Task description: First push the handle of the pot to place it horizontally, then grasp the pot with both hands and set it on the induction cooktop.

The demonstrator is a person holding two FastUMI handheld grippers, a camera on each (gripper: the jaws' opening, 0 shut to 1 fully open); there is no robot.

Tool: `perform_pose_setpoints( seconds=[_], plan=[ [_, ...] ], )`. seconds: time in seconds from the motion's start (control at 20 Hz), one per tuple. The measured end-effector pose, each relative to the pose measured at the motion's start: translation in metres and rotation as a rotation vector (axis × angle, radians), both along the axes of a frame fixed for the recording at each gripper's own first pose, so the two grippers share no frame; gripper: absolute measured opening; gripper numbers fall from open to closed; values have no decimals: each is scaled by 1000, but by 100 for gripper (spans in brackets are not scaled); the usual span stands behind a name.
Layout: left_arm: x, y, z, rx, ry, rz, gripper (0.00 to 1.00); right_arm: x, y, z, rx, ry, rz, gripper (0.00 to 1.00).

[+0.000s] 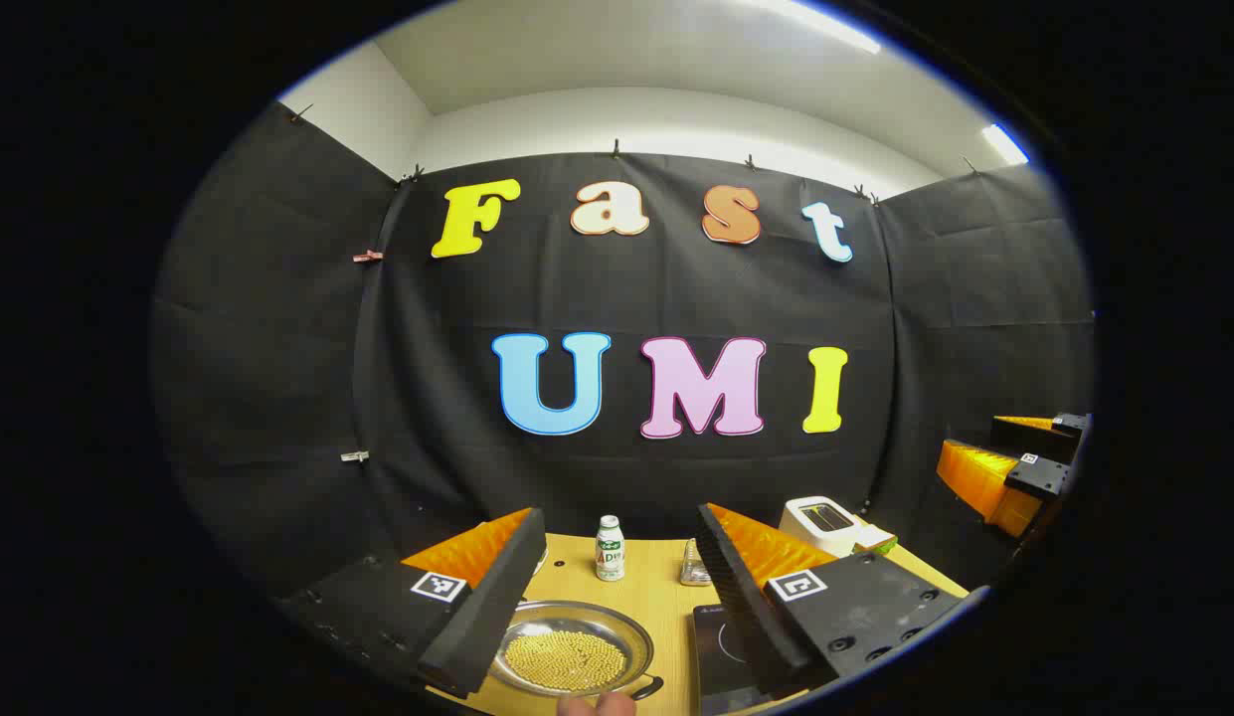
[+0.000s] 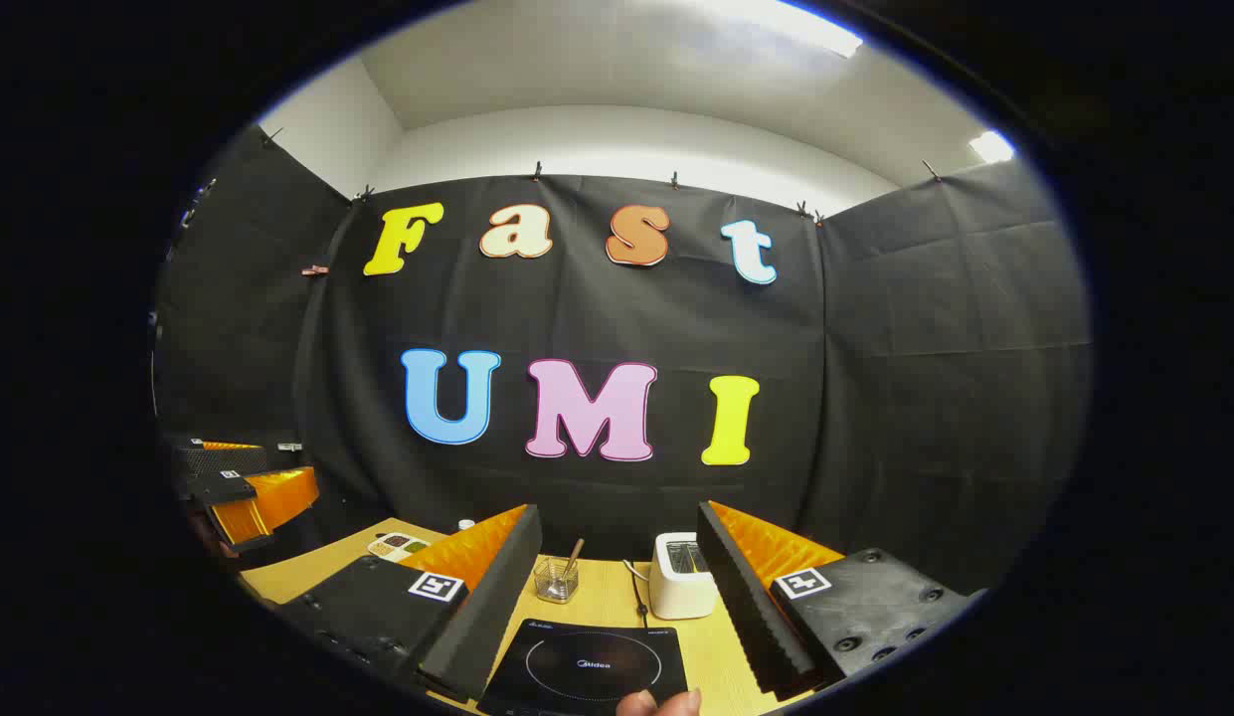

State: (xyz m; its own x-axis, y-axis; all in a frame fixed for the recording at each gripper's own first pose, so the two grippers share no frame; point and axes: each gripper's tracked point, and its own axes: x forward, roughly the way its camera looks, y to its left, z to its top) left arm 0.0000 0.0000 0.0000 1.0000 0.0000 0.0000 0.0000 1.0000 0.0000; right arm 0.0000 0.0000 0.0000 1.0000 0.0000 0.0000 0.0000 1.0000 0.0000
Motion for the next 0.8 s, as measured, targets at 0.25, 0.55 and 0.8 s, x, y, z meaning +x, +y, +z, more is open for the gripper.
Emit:
perform_pose_setpoints(
  seconds=[0.25,0.55,0.8],
  plan=[
    [0,1,-2,-2,5,-1,95,-1,0,-1,-3,1,-2,97],
    [-1,4,-4,6,2,6,94,-3,4,-1,-8,-3,3,97],
    [0,5,-3,8,-6,6,95,-1,6,-3,-10,-2,2,97]
  ],
)
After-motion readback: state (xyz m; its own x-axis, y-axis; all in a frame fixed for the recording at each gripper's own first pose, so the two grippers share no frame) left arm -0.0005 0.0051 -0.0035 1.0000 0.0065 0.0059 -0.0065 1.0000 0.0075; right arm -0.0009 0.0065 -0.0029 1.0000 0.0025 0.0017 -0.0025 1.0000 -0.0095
